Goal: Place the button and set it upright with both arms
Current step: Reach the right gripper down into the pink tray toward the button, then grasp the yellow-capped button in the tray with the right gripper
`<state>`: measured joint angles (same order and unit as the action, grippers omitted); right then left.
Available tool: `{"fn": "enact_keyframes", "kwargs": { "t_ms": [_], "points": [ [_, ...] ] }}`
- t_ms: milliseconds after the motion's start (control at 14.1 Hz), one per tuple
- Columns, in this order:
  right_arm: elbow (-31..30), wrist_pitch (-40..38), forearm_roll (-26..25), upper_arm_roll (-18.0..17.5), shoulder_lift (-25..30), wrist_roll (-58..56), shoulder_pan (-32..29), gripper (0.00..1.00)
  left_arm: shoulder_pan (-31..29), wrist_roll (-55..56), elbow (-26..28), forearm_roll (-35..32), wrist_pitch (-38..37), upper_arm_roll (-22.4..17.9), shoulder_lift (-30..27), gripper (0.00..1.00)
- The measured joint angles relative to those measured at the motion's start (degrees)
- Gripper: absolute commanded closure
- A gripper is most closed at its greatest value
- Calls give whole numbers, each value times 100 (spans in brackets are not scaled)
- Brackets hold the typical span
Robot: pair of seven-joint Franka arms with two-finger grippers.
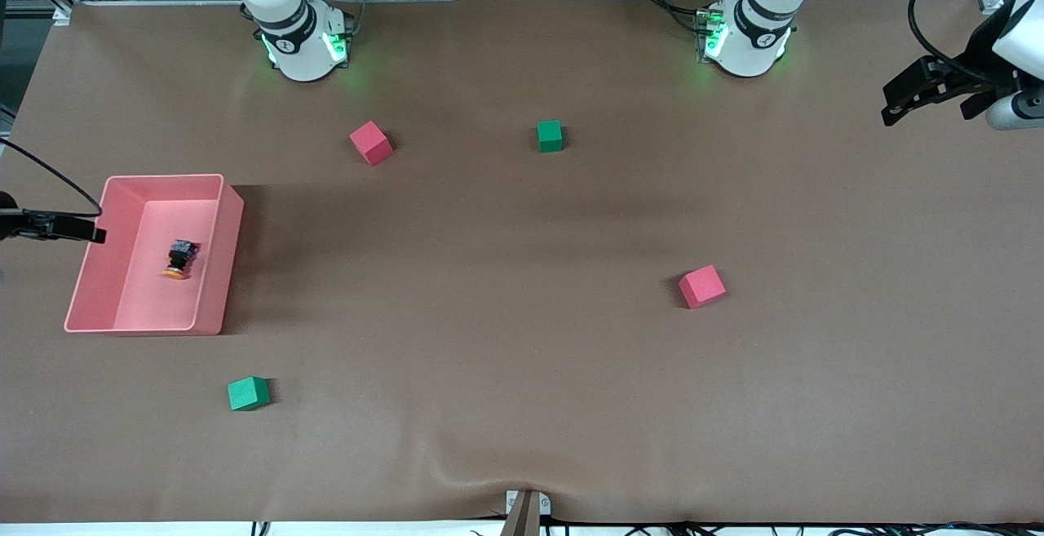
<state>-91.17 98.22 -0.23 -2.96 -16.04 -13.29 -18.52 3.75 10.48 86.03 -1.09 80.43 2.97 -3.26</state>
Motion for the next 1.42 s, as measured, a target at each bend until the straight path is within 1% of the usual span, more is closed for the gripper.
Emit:
{"fn": "enact_keyframes", "kwargs": {
  "t_ms": [142,355,639,923,1065,1419],
  "points": [
    [-405,464,0,1,-7,-370,-113,0,0,0,1,0,-17,0,0,0],
    [-941,902,-2,0,-62,-458,-147,0,0,0,2,0,-87,0,0,0],
    [-1201,1330,-4,2,-399,-648,-254,0,0,0,3,0,-160,0,0,0],
    [-1723,2389,-4,4,-679,-869,-463,0,-4,0,6,0,-164,-2,0,0],
    [-1832,2665,-4,5,-847,-871,-509,0,-5,0,12,0,-164,-3,1,0],
    [-1869,3075,-4,5,-1288,-871,-532,0,-5,0,22,0,-167,-3,26,0]
  ]
}}
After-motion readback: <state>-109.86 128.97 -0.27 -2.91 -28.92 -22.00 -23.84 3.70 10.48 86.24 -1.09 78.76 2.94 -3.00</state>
